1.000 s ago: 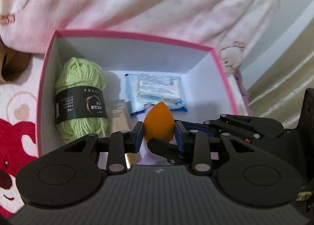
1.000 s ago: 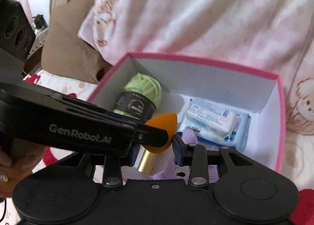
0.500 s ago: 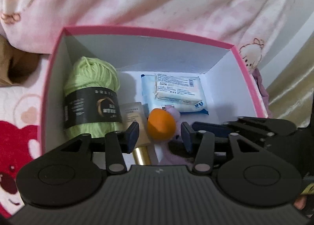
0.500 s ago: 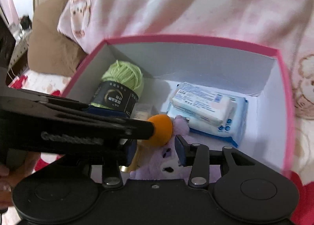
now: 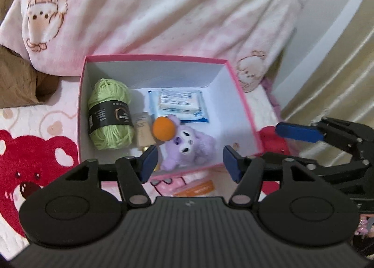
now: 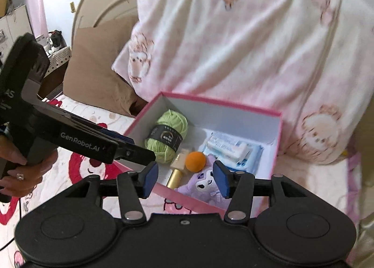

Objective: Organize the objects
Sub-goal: 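Open the left tool to drop the sponge and withdraw, then lower the left tool onto the clear orange-labelled case and close on it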

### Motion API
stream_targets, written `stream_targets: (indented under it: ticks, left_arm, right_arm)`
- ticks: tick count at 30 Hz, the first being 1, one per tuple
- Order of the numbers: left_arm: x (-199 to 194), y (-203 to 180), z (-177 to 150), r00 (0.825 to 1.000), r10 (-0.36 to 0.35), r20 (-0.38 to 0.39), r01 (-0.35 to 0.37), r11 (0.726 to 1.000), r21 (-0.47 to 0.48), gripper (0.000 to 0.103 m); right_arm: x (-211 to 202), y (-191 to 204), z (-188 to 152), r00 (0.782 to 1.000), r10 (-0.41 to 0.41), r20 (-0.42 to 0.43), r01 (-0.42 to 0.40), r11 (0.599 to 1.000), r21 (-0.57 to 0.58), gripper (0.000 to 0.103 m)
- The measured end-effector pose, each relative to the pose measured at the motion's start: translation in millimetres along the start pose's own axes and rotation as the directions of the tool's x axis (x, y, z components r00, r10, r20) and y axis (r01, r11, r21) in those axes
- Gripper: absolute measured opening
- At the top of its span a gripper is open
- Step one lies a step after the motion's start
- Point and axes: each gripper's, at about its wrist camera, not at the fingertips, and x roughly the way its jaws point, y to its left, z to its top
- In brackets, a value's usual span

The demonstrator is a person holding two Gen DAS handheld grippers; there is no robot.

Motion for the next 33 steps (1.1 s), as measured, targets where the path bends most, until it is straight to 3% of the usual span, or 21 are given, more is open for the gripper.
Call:
stream_targets:
  ticks: [11, 15, 23, 29, 33]
  left_arm:
    - [-40.5, -27.8, -46.5, 0.999, -0.012, 0.034, 0.007, 0.993, 0.115, 0.066]
    - [-36.1, -23.9, -68.4, 1.000, -0.028, -0.005, 0.028, 0.995, 0.091, 0.067]
    - [-27.2, -14.9, -102.2, 0.999, -0.047, -0.017, 0.048, 0.998, 0.033, 0.069]
    - [-8.9, -9.7, -115.1, 0.999, -0.009, -0.037, 0.010, 1.000, 0.018, 0.070]
    - [-0.2, -5.8, -117.6, 1.000, -0.017, -0.014, 0.017, 1.000, -0.009, 0.083]
  right_arm:
    - [-71.6, 30.7, -26.1, 0.997, -0.025, 0.075, 0.032, 0.995, -0.096, 0.073]
    - [-79.3, 41.4, -46.0, 0.996, -0.045, 0.076, 0.054, 0.993, -0.109, 0.079]
    - [-55.5, 48.7, -92.0, 0.999, -0.042, 0.023, 0.044, 0.995, -0.090, 0.081]
    - [-24.3, 47.2, -118.5, 0.998, -0.057, -0.011, 0.055, 0.993, -0.100, 0.088]
    - [-4.1, 42.2, -123.6, 0.997, -0.067, -0.032, 0.064, 0.994, -0.084, 0.090]
